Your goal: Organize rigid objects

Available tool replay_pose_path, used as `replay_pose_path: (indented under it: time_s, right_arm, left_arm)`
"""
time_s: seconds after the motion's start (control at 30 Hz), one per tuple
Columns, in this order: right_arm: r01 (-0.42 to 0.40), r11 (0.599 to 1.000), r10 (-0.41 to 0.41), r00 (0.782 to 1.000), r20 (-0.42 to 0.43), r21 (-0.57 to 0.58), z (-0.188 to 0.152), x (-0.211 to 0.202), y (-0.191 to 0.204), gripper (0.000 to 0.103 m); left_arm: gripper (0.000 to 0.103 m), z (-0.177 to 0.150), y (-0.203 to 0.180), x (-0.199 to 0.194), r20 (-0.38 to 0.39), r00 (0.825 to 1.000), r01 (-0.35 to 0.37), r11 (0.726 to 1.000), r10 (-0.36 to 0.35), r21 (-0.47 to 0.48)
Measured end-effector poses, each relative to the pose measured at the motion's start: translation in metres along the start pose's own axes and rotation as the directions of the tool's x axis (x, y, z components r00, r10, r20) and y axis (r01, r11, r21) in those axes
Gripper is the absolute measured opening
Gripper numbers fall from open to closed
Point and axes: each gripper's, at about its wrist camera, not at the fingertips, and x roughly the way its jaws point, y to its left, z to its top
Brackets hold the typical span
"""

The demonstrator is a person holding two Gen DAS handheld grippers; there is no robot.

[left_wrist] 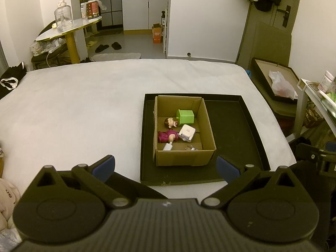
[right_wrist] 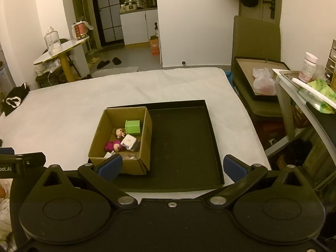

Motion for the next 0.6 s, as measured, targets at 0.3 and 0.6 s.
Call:
replay_pose_path:
  time_s: [0.3,0.6]
  right_arm:
    - [0.001,1.000,-0.001,1.000,0.001,-0.001,-0.0001,-0.0002,0.0004,0.103]
    - [0.001,1.000,-0.001,1.000,0.001,0.000,-0.0005,-0.0001,0.0007,0.103]
  left_arm:
    - [0.102,-0.0006,-0.0003,0.0004,0.000,1.000,0.001,1.000,-0.001,0.000]
    - [0.102,-0.0010,-0.0007,0.0015,-0.003,1.000,0.002,1.000,-0.002,-0.001]
